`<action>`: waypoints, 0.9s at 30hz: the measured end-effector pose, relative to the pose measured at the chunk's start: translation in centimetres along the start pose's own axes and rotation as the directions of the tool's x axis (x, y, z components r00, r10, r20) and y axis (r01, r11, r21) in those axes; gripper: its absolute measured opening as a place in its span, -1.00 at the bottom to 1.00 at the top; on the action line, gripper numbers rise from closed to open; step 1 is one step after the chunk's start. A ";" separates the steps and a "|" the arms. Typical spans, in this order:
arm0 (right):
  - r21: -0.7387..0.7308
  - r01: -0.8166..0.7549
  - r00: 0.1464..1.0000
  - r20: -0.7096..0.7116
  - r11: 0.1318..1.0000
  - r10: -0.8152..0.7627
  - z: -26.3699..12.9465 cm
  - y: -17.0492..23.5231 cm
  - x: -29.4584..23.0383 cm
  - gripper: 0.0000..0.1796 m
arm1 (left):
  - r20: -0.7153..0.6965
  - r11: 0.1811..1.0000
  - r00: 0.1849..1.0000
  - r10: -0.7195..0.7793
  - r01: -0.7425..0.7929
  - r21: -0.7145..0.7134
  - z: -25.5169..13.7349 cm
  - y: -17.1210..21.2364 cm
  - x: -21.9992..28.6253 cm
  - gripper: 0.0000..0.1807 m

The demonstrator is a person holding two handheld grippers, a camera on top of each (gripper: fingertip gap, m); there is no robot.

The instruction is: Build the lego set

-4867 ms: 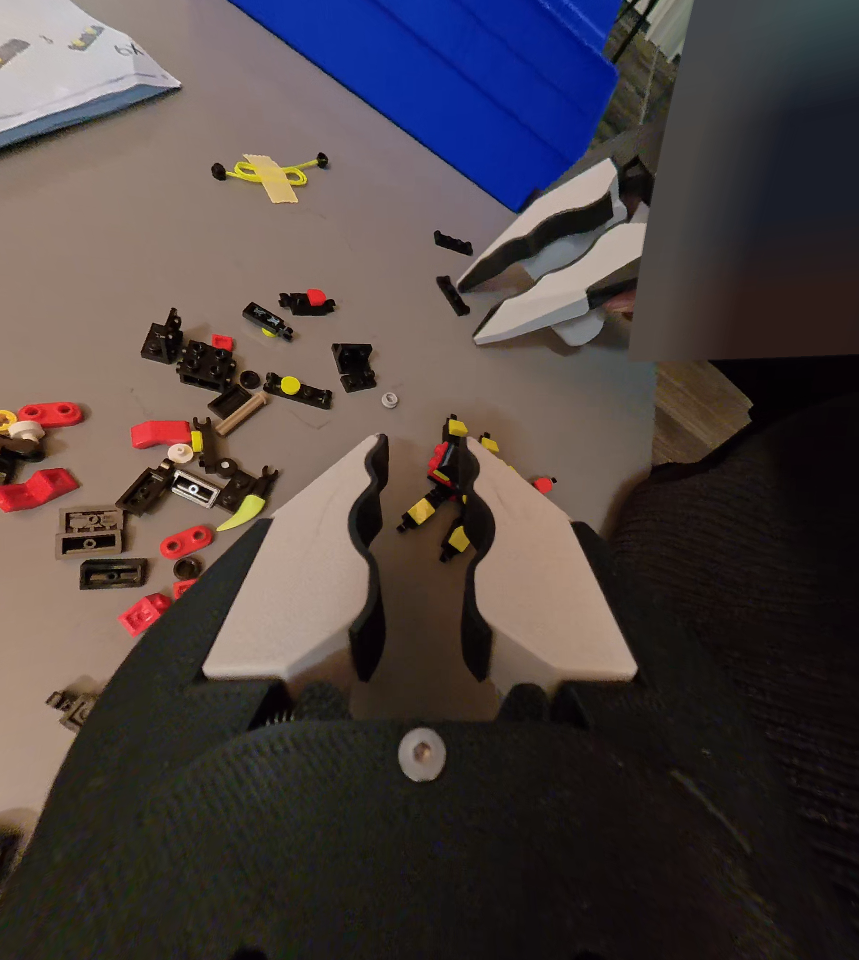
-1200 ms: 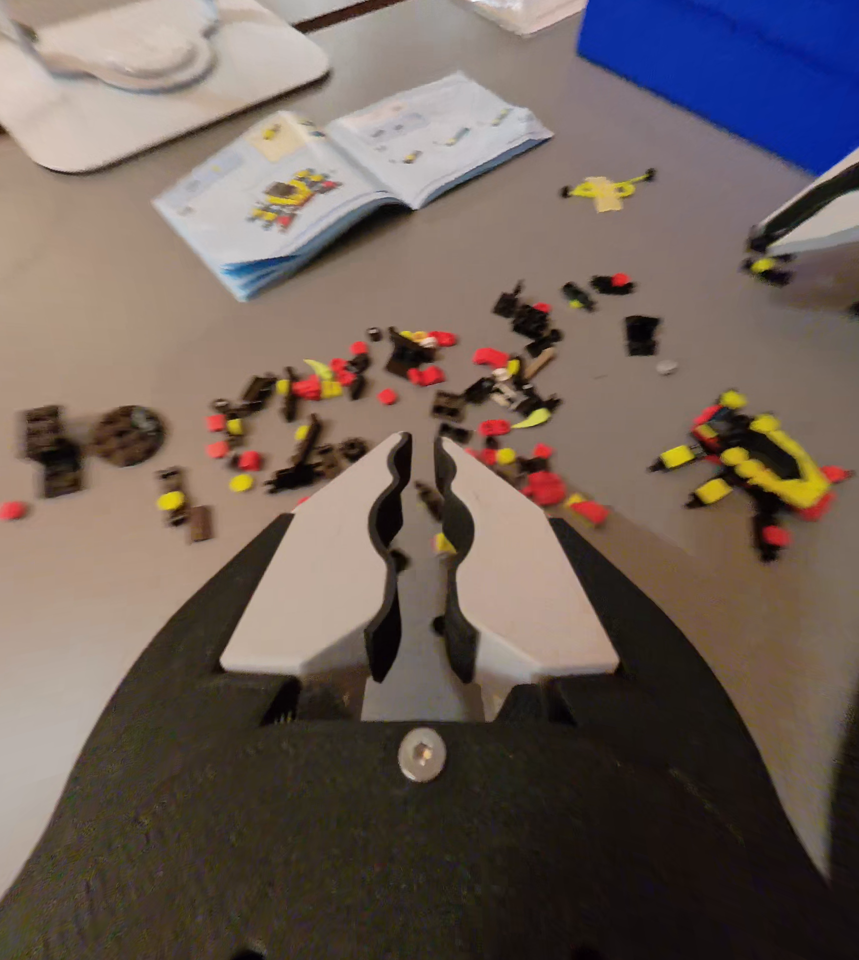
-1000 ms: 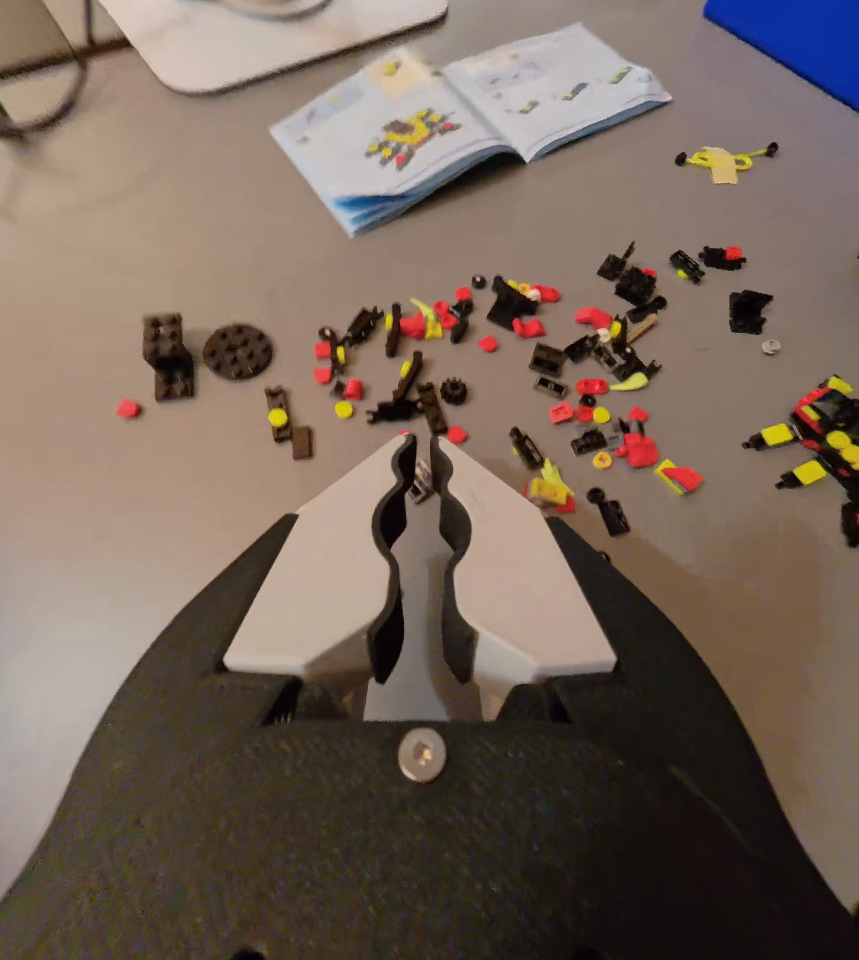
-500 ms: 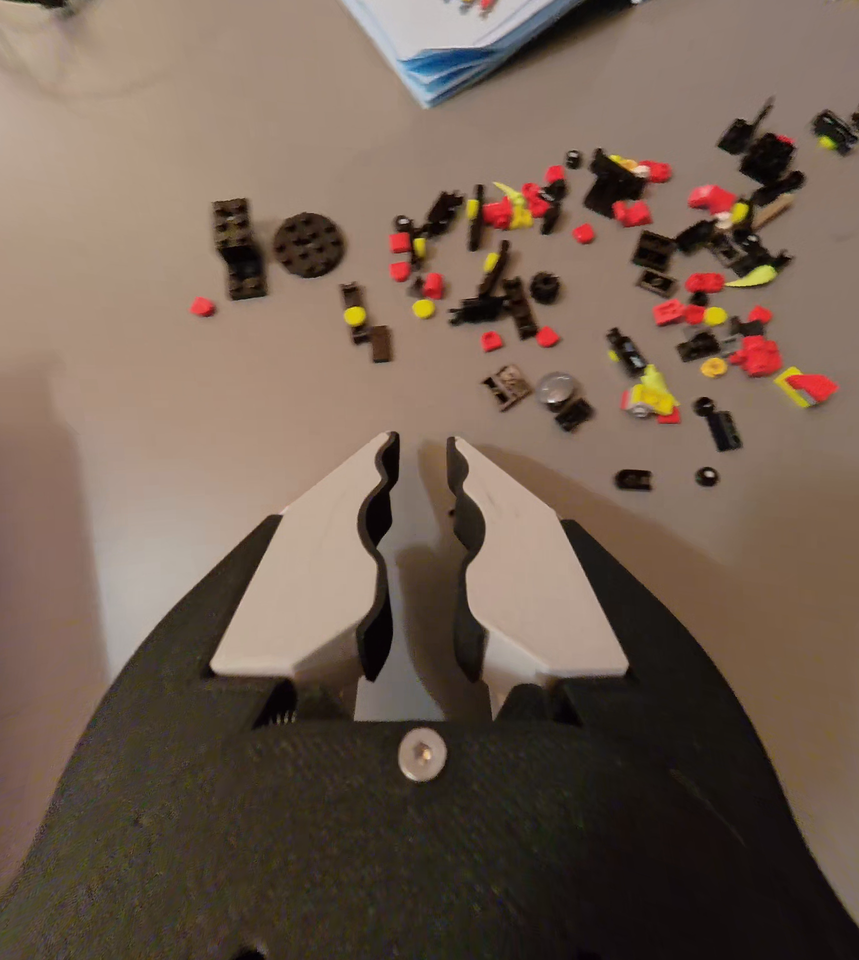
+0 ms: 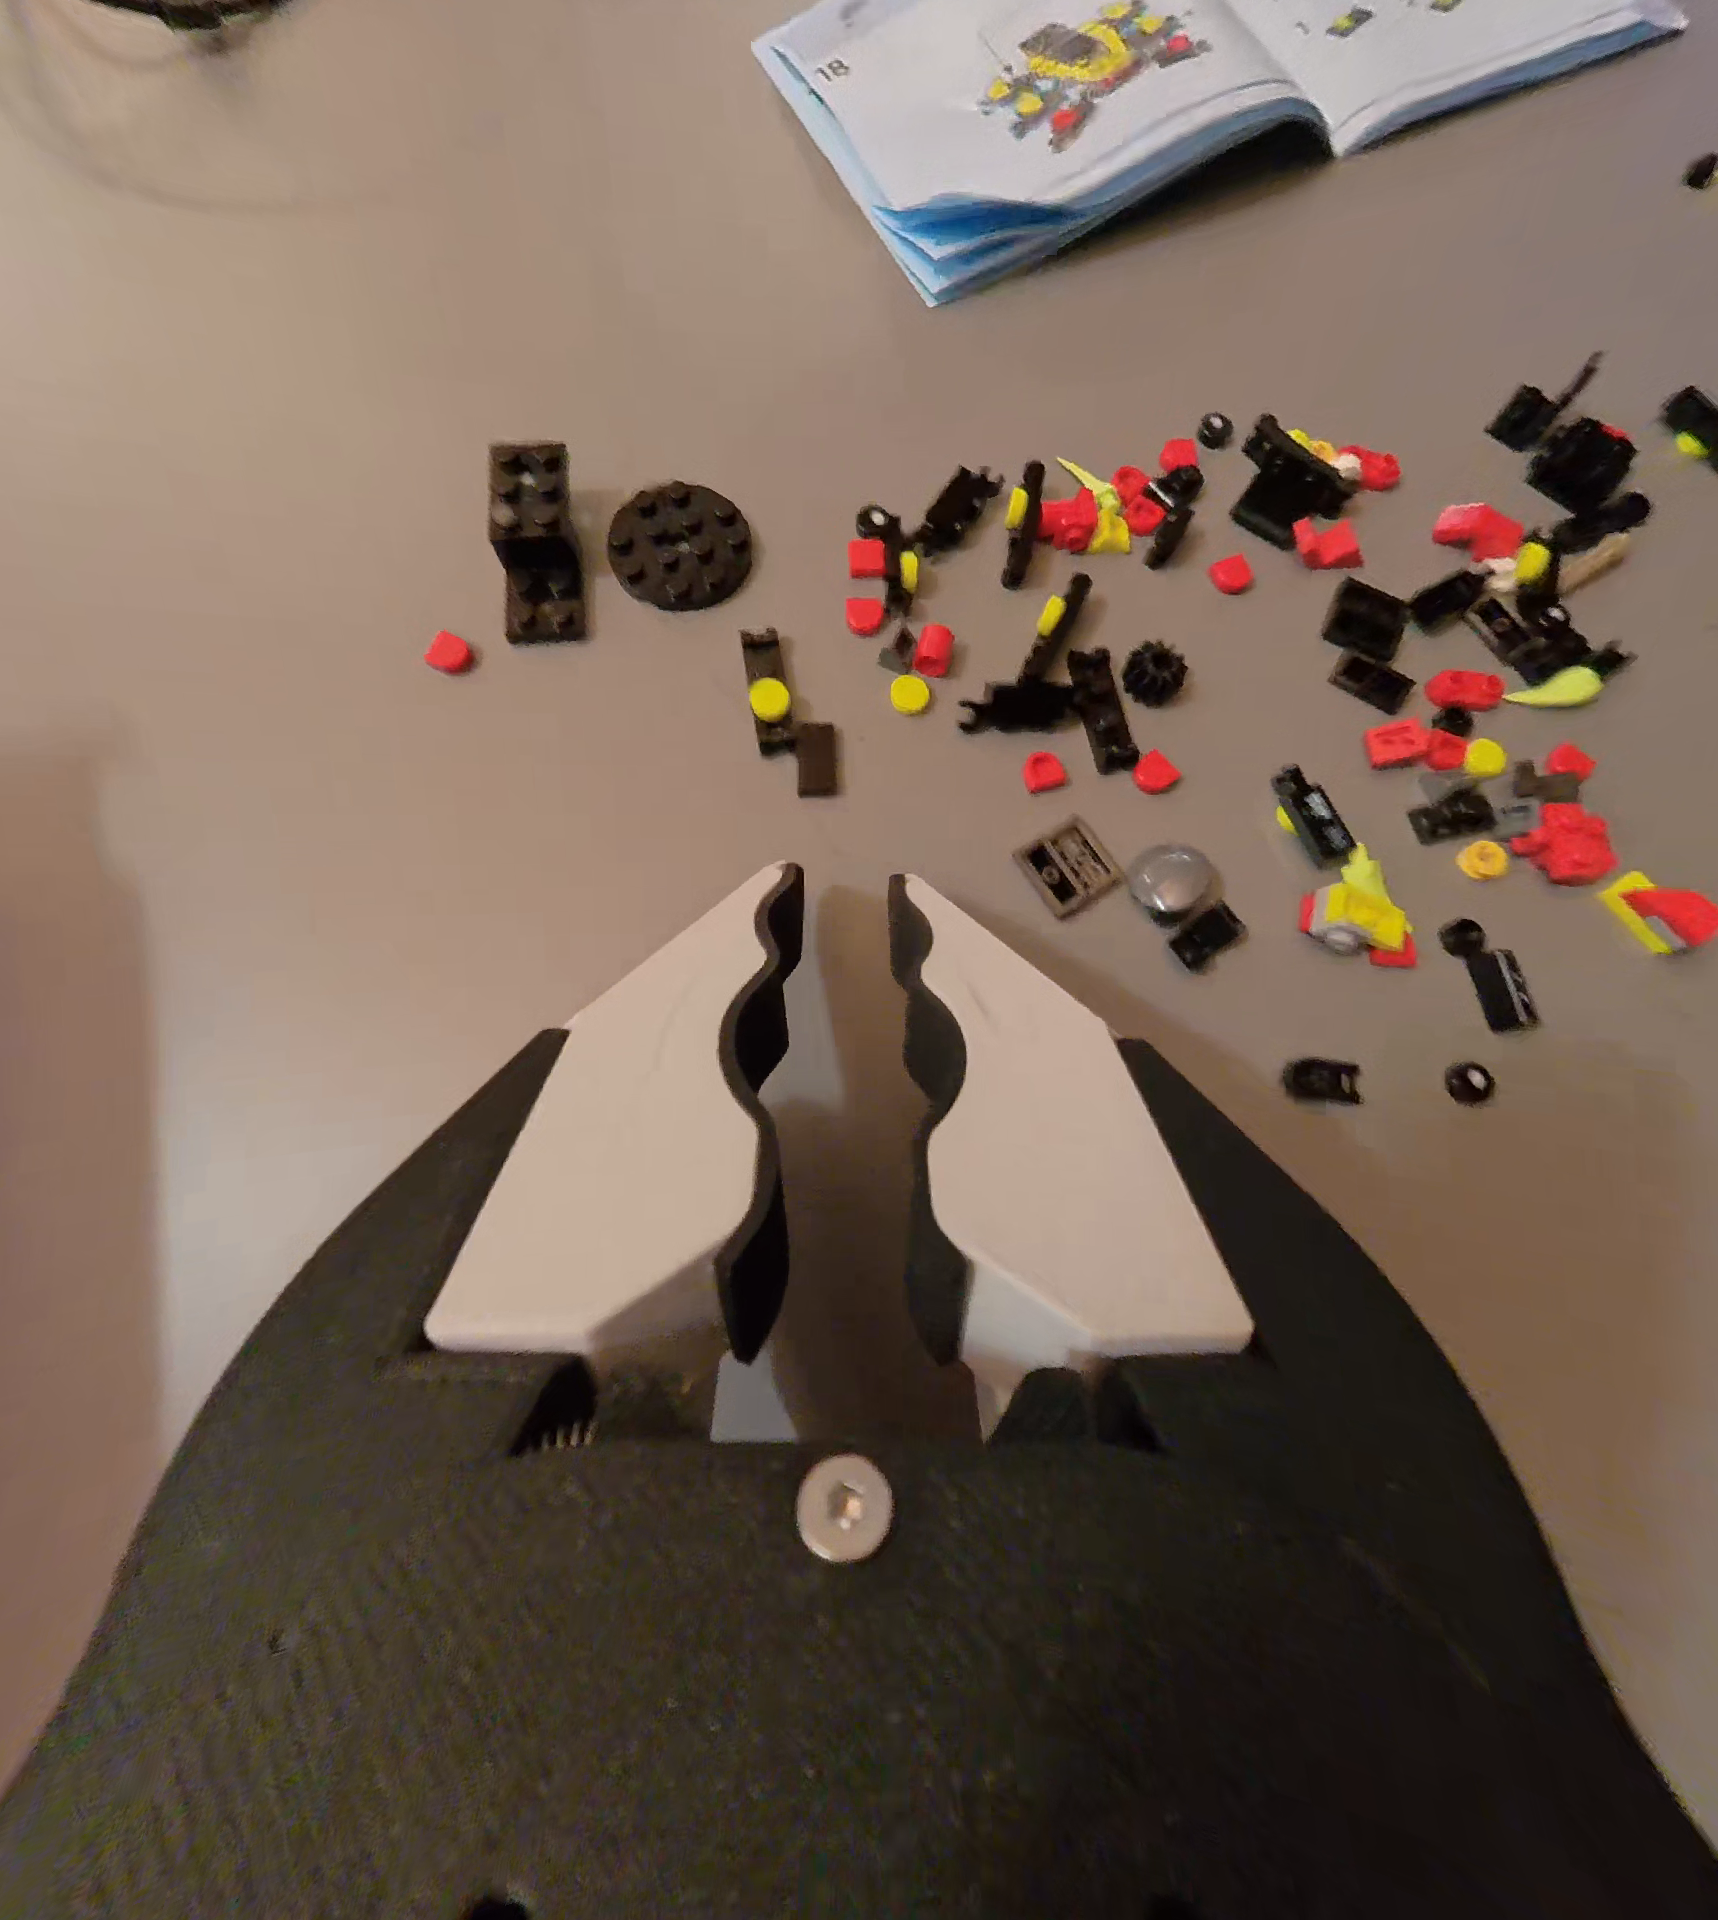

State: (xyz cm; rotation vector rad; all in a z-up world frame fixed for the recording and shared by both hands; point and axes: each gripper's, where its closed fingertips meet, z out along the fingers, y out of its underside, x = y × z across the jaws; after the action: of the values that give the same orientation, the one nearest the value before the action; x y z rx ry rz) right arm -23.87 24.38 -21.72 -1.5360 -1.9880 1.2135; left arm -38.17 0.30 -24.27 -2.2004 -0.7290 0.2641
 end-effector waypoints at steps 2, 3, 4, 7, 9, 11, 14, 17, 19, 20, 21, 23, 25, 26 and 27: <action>-0.002 -0.001 1.000 0.002 1.000 0.001 0.0 0.1 0.0 -0.86 | 0.037 0.999 0.999 0.009 -0.010 0.035 0.4 -1.0 -0.4 -0.87; -0.005 -0.002 1.000 0.003 1.000 0.002 0.0 0.2 -0.1 -0.86 | 0.058 0.999 0.998 0.012 -0.014 0.048 0.7 -1.4 -0.7 -0.87; -0.005 -0.003 1.000 0.004 1.000 0.003 -0.1 0.3 -0.1 -0.86 | 0.080 0.999 0.997 0.016 -0.020 0.050 1.0 -1.7 -1.2 -0.88; 0.008 -0.003 1.000 0.006 1.000 0.003 -0.4 0.1 -0.2 -0.86 | 0.088 0.999 0.996 0.019 -0.021 0.024 2.3 -2.3 -2.0 -0.87; 0.010 0.001 1.000 0.001 1.000 -0.001 -0.6 0.2 -0.2 -0.86 | 0.057 0.999 0.998 0.007 -0.009 0.033 2.9 -3.0 -1.8 -0.86; 0.008 0.001 1.000 -0.006 1.000 -0.001 -0.7 0.3 -0.1 -0.86 | 0.018 1.000 1.000 -0.004 0.003 0.017 3.2 -3.0 -1.4 -0.82; 0.011 -0.006 1.000 -0.017 1.000 0.006 -1.0 0.4 0.1 -0.86 | 0.017 1.000 1.000 -0.001 0.001 -0.001 3.5 -2.8 -1.4 -0.83; 0.012 -0.013 1.000 -0.023 1.000 0.013 -1.1 0.5 0.3 -0.86 | 0.014 0.999 1.000 0.000 0.000 -0.037 3.8 -2.4 -1.3 -0.84; 0.012 -0.016 1.000 -0.027 1.000 0.016 -1.3 0.6 0.3 -0.86 | 0.010 0.999 1.000 0.000 0.000 -0.039 3.9 -2.4 -1.3 -0.86; 0.013 -0.016 0.999 -0.029 1.000 0.017 -1.3 0.7 0.3 -0.86 | 0.006 0.999 1.000 -0.002 0.003 -0.039 3.9 -2.4 -1.2 -0.87; 0.014 -0.018 0.999 -0.029 1.000 0.018 -1.4 0.7 0.4 -0.86 | -0.001 0.999 1.000 -0.010 0.010 -0.036 3.9 -2.5 -1.2 -0.90; 0.017 -0.025 0.999 -0.025 1.000 0.025 -1.4 0.6 0.3 -0.86 | -0.010 0.999 1.000 -0.025 0.025 -0.035 4.0 -2.6 -1.1 -0.93; 0.018 -0.027 0.999 -0.023 0.999 0.027 -1.4 0.6 0.3 -0.86 | -0.010 0.999 1.000 -0.028 0.027 -0.031 3.9 -2.6 -1.1 -0.94; 0.018 -0.026 0.999 -0.024 1.000 0.026 -1.4 0.6 0.3 -0.86 | -0.009 0.999 1.000 -0.028 0.028 -0.024 3.9 -2.7 -1.2 -0.94; 0.019 -0.024 0.999 -0.025 1.000 0.025 -1.4 0.6 0.3 -0.86 | -0.008 0.999 1.000 -0.029 0.029 -0.014 3.8 -2.9 -1.2 -0.94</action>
State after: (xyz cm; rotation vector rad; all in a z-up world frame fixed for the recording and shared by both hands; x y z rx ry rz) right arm -22.61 25.30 -21.44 -1.5633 -1.9416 1.2133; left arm -41.86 3.47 -24.74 -2.2007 -0.7601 0.2359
